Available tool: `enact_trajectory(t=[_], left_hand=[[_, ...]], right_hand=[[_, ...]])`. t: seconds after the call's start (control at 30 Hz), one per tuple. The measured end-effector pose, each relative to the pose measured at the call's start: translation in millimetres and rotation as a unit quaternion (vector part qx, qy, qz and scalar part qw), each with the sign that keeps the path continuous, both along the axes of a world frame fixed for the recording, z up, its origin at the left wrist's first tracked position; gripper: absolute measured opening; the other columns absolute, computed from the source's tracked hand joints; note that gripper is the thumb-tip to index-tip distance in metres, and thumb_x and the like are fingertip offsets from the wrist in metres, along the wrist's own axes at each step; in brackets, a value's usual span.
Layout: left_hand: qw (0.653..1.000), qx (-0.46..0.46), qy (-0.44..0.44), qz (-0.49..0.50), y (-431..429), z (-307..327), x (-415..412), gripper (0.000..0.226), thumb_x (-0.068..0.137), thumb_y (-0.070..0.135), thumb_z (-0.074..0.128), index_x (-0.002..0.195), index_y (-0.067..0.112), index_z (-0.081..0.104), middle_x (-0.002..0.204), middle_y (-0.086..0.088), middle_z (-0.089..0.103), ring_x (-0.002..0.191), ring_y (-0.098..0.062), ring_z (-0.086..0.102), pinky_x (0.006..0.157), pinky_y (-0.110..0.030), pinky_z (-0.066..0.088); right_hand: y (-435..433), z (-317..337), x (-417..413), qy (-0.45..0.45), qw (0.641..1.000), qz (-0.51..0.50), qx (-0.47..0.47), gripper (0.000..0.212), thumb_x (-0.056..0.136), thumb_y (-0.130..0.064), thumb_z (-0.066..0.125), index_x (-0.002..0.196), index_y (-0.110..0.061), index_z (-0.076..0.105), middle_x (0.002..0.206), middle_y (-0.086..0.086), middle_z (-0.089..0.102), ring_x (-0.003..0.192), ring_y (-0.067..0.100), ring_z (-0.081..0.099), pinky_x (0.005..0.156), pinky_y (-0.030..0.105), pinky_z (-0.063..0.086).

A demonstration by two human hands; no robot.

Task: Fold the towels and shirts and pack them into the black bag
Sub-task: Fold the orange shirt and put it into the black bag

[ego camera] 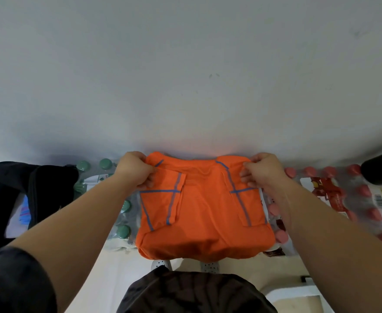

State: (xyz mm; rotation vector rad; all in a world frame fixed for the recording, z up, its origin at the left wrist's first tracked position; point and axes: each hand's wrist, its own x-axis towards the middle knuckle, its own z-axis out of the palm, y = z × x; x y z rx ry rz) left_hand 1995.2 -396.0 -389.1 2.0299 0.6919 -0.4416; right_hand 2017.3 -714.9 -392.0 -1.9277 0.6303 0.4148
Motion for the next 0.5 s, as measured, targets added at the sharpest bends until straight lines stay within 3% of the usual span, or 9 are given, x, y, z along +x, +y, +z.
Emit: enact_trajectory(t=[0.17,0.27,0.37,0.43,0.5], left_hand=[[0.982,-0.167,-0.008,0.087,-4.6,0.9,-12.4,0.006,0.099,0.007,0.055,0.105,0.006,0.056,0.080,-0.018,0.072,0.054,-0.026,0.070,0.043,-0.031,0.055],[0.979,-0.172,-0.045,0.102,-5.8,0.6,-20.5,0.008,0.100,0.010,0.055,0.106,0.005,0.058,0.089,-0.020,0.073,0.066,-0.030,0.073,0.052,-0.036,0.058],[0.975,-0.180,-0.096,0.088,-7.2,7.7,-22.5,0.004,0.100,0.009,0.053,0.102,0.009,0.057,0.095,-0.020,0.073,0.072,-0.025,0.073,0.065,-0.036,0.058],[0.968,-0.186,-0.150,0.074,-8.1,19.5,-17.3,0.009,0.100,0.004,0.052,0.097,0.012,0.056,0.095,-0.018,0.073,0.076,-0.021,0.073,0.063,-0.030,0.057],[0.955,-0.192,-0.218,0.059,-9.0,34.7,-10.3,0.014,0.099,0.000,0.052,0.095,0.012,0.056,0.093,-0.014,0.072,0.078,-0.017,0.074,0.063,-0.021,0.056]], right_hand=[[-4.3,17.9,-18.2,0.006,0.993,-0.040,0.110,0.009,0.103,-0.013,0.053,0.108,-0.006,0.052,0.093,0.017,0.069,0.079,0.026,0.070,0.069,0.042,0.060],[-9.1,24.1,-24.5,-0.015,0.993,-0.043,0.112,0.019,0.103,-0.013,0.053,0.117,0.000,0.054,0.100,0.019,0.069,0.093,0.029,0.070,0.084,0.052,0.058],[-12.7,33.0,-21.6,-0.074,0.990,-0.050,0.105,0.016,0.103,-0.010,0.053,0.113,0.001,0.056,0.097,0.017,0.070,0.099,0.032,0.070,0.081,0.043,0.060],[-16.8,39.7,-15.5,-0.145,0.983,-0.047,0.106,0.006,0.101,-0.008,0.054,0.103,-0.004,0.057,0.096,0.016,0.072,0.096,0.028,0.072,0.077,0.035,0.061],[-22.7,45.7,-9.4,-0.220,0.971,-0.032,0.091,0.007,0.099,-0.010,0.057,0.093,-0.013,0.061,0.097,0.018,0.073,0.093,0.029,0.073,0.084,0.043,0.060]])
